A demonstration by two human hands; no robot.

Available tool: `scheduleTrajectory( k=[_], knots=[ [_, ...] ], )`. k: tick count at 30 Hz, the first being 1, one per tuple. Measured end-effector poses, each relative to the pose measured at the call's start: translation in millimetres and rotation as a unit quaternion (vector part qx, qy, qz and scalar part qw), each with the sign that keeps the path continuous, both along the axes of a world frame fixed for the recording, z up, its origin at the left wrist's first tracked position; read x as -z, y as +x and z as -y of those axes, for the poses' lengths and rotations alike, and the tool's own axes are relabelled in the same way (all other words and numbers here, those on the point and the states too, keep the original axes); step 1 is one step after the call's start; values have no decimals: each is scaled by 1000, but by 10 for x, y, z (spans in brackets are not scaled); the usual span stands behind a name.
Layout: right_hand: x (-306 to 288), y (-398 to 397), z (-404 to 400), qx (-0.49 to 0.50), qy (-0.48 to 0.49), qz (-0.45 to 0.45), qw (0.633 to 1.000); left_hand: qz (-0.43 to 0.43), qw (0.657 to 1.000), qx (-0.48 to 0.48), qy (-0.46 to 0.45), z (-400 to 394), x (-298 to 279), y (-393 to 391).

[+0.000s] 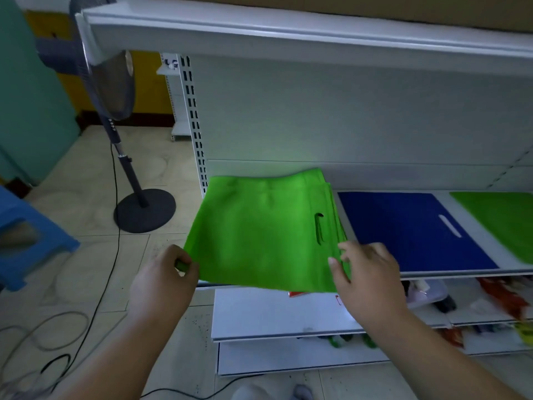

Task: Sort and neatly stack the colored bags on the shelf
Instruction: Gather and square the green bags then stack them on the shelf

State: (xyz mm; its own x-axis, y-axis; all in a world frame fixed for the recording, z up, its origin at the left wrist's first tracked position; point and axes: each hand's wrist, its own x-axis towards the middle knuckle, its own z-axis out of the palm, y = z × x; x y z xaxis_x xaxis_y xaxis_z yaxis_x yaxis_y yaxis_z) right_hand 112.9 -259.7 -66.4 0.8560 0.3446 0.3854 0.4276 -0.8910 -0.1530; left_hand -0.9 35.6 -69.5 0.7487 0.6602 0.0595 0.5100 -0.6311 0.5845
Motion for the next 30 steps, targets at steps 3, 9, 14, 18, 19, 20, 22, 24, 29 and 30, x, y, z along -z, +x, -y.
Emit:
scheduleTrajectory(
  k=[3,9,14,18,19,20,22,24,29,30],
  knots=[
    [-16,6,11,70,50,-136,987,-41,991,43,-123,-7,-10,7],
    [-169,42,-3,61,188,-338,920,-66,981,78,-166,79,-47,-11],
    [-255,-30,198,-3,186,-247,951,-39,996,57,-58,304,45,-83],
    [-422,-24,614,10,182,-160,970,22,998,50,-26,782,-24,24],
    [-448,-8,772,21,181,-144,973,34,997,56,-26,929,-43,87],
    [-473,15,954,36,181,-131,974,44,997,66,-24,1091,-68,156],
    [-506,68,1386,66,184,-113,974,59,994,92,-12,1458,-102,326],
    [-531,114,1890,86,193,-96,973,75,990,123,-3,1892,-133,527],
    [-588,302,3324,138,200,-75,967,120,974,192,0,3214,-208,1070],
    [-600,349,3596,146,200,-71,966,125,971,202,-5,3472,-221,1169]
  ],
)
